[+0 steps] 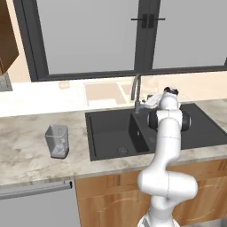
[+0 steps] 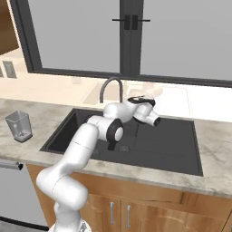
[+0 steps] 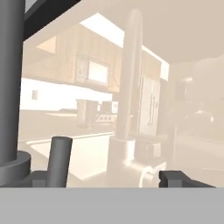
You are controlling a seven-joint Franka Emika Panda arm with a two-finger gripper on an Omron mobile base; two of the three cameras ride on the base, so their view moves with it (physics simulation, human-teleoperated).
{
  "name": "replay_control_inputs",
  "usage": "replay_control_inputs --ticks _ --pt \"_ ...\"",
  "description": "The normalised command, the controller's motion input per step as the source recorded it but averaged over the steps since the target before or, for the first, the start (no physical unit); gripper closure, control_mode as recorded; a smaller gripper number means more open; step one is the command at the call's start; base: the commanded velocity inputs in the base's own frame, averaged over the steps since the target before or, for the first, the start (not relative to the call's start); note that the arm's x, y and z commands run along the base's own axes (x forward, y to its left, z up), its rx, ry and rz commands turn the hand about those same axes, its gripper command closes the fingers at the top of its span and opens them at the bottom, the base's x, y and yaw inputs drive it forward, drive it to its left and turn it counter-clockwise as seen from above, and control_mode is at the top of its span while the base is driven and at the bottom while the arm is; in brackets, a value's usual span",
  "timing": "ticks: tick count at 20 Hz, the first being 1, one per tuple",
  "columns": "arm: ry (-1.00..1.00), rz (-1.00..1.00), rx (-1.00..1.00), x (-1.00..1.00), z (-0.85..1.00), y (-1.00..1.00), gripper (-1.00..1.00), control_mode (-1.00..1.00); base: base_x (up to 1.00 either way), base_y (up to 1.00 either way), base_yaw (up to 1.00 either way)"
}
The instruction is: Turn on the sink faucet and place the jug under the water for a few seconds to fill it up.
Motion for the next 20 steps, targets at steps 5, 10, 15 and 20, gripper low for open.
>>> replay_control_inputs --ticks 5,10,15,20 --pt "0.06 0.0 0.0 0.36 -0.29 0.3 1.0 -1.0 0.0 0.0 0.0" --pt "0.04 0.0 0.0 0.26 -0.09 0.07 1.0 -1.0 0.0 0.0 0.0" --pt "0.02 -0.08 0.0 0.09 -0.03 0.0 1.0 -1.0 0.0 0.0 0.0" --pt "0.0 -0.25 0.01 0.0 -0.14 -0.21 1.0 -1.0 0.0 0.0 0.0"
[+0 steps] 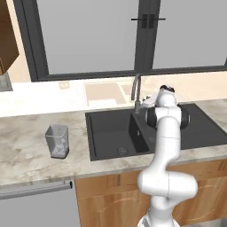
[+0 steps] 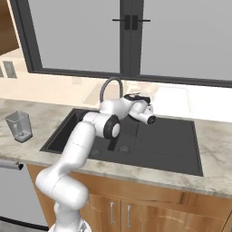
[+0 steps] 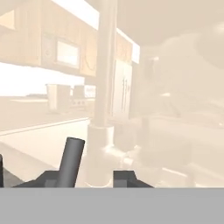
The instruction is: Turn on the sink faucet and place the jug under the water for a few seconds to fill it up.
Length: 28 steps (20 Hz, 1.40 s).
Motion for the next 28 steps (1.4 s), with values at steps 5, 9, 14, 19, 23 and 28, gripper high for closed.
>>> replay_control_inputs --ticks 5,9,14,19,23,28 --pt "0.11 -0.33 0.14 0.08 -0.2 -0.6 1.0 -1.0 0.0 0.0 0.0" --pt "0.21 -0.27 0.23 0.15 -0.21 -0.88 1.0 -1.0 0.0 0.0 0.0" --pt "0.17 -0.17 0.26 0.01 -0.25 -0.99 1.0 -1.0 0.0 0.0 0.0" --pt "0.15 -0.12 0.29 0.0 -0.29 -0.99 1.0 -1.0 0.0 0.0 0.0" --pt "0.09 -0.04 0.12 -0.01 -0.21 -0.42 1.0 -1.0 0.0 0.0 0.0" --pt "0.01 -0.01 -0.01 -0.31 -0.14 -0.06 -1.0 -1.0 0.0 0.0 0.0"
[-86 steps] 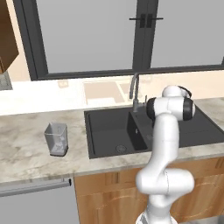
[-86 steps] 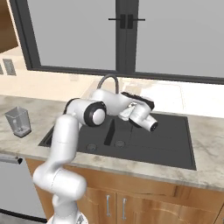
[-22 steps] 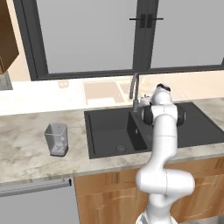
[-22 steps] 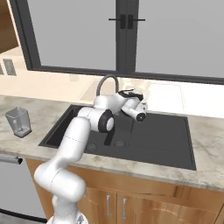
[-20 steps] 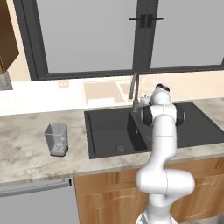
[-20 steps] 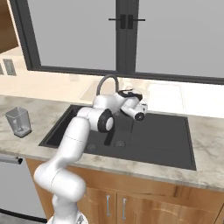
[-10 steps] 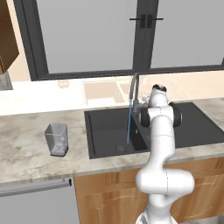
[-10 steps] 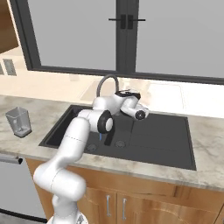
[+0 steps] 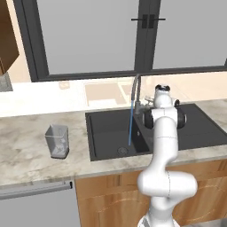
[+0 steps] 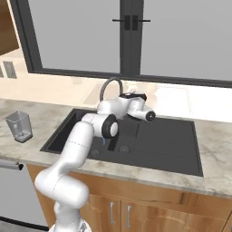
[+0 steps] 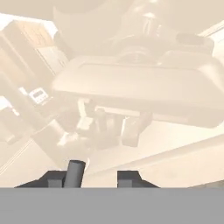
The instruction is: Turn on the sink faucet and place the jug under the water for a few seconds to fill it up.
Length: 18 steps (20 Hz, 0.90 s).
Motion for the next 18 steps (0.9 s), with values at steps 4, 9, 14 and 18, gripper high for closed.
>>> replay_control_inputs --ticks 4,9,14,18 --pt "-0.1 -0.04 0.0 -1.0 0.16 -0.54 -1.0 -1.0 0.0 0.0 0.0" --pt "-0.1 0.0 0.0 -1.0 0.62 -0.54 -1.0 -1.0 0.0 0.0 0.0" --pt "-0.03 0.0 0.0 -1.0 0.83 -0.36 -1.0 -1.0 0.0 0.0 0.0" --pt "0.0 0.0 -0.05 -1.0 0.97 -0.07 -1.0 -1.0 0.0 0.0 0.0"
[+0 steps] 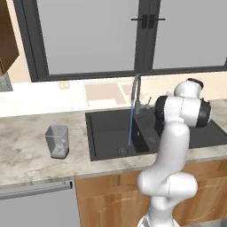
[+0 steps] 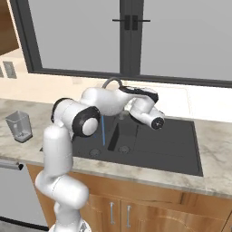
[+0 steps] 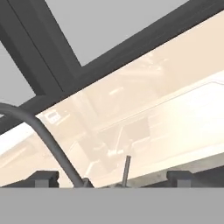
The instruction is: Turn on the sink faucet and place the jug under the water for a few seconds to fill it up.
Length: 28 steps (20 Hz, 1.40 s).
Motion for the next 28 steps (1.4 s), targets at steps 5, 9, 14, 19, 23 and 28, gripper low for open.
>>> replay_control_inputs --ticks 5,9,14,19,23,28 --pt "0.05 0.0 -0.11 -0.98 0.84 0.0 -1.0 -1.0 0.0 0.0 0.0" --pt "0.0 0.0 -0.12 -0.81 0.29 0.08 -1.0 -1.0 0.0 0.0 0.0" --pt "0.0 0.0 -0.16 -0.74 0.3 0.32 -1.0 -1.0 0.0 0.0 0.0" --pt "0.0 0.0 -0.16 -0.71 0.24 0.37 -1.0 -1.0 0.0 0.0 0.0" --pt "-0.07 0.0 -0.15 -0.8 0.34 0.34 -1.0 -1.0 0.0 0.0 0.0" --pt "-0.03 0.0 -0.15 -0.7 0.39 0.7 -1.0 -1.0 0.0 0.0 0.0"
